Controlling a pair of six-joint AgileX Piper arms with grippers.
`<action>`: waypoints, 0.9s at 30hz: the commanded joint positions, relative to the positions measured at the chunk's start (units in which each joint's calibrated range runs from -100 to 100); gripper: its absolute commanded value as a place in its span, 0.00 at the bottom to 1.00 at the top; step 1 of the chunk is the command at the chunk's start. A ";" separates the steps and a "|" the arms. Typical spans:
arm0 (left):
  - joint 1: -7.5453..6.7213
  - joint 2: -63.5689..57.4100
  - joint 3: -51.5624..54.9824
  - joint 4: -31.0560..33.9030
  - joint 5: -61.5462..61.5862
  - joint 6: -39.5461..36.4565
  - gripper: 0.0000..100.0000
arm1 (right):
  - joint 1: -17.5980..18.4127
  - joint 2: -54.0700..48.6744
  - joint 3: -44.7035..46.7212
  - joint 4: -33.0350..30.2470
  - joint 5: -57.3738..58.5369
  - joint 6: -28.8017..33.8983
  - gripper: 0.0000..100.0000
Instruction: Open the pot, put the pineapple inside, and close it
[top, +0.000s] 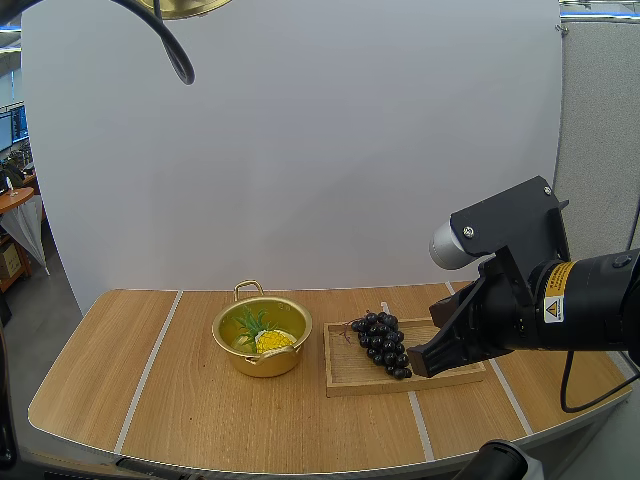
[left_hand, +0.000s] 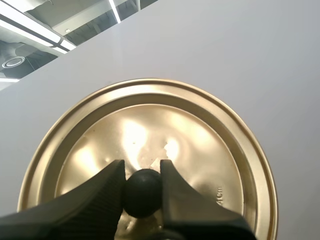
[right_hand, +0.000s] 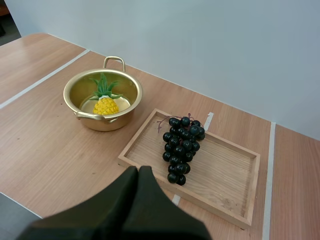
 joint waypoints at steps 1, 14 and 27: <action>-0.28 -0.15 -0.32 0.17 -1.90 -0.18 0.00 | -0.18 -0.49 0.16 -0.53 0.00 -0.08 0.00; -0.28 -0.15 -0.32 0.17 -1.90 -0.18 0.00 | -0.18 -0.49 0.16 -0.53 0.00 -0.08 0.00; -0.28 0.01 -0.32 0.06 21.51 -0.18 0.00 | -0.18 -0.49 0.16 -0.53 0.00 -0.08 0.00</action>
